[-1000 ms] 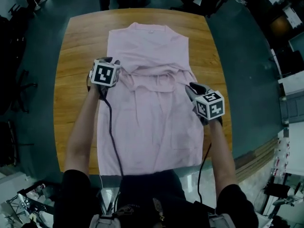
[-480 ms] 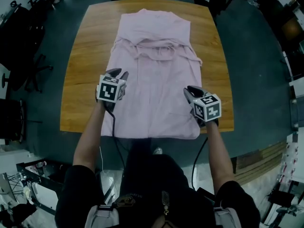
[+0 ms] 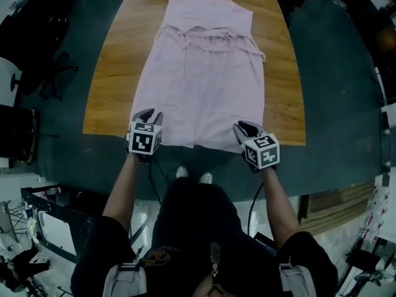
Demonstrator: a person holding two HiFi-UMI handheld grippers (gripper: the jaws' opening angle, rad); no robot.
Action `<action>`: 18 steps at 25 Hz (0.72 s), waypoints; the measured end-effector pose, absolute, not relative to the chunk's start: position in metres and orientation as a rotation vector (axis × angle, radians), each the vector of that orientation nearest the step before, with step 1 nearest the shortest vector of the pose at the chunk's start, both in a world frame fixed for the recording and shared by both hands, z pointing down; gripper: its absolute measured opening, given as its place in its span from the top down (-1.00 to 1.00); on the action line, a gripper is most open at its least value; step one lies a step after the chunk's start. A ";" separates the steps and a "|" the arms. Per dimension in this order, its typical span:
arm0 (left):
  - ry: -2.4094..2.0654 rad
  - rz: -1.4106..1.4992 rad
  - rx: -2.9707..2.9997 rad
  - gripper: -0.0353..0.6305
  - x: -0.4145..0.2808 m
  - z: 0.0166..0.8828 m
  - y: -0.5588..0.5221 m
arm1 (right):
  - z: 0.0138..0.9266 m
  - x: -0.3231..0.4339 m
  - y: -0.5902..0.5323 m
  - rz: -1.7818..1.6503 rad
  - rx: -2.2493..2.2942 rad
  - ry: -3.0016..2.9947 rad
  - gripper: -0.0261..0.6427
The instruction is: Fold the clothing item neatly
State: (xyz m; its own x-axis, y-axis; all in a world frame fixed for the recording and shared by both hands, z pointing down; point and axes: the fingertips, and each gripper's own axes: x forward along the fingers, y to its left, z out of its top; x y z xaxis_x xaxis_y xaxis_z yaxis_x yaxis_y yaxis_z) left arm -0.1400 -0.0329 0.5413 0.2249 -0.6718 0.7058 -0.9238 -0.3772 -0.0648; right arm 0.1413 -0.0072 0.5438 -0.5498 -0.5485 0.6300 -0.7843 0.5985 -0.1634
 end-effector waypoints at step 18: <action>-1.272 0.857 2.272 0.60 -0.099 0.544 -0.004 | 0.543 0.027 -0.084 0.466 1.092 -2.236 0.71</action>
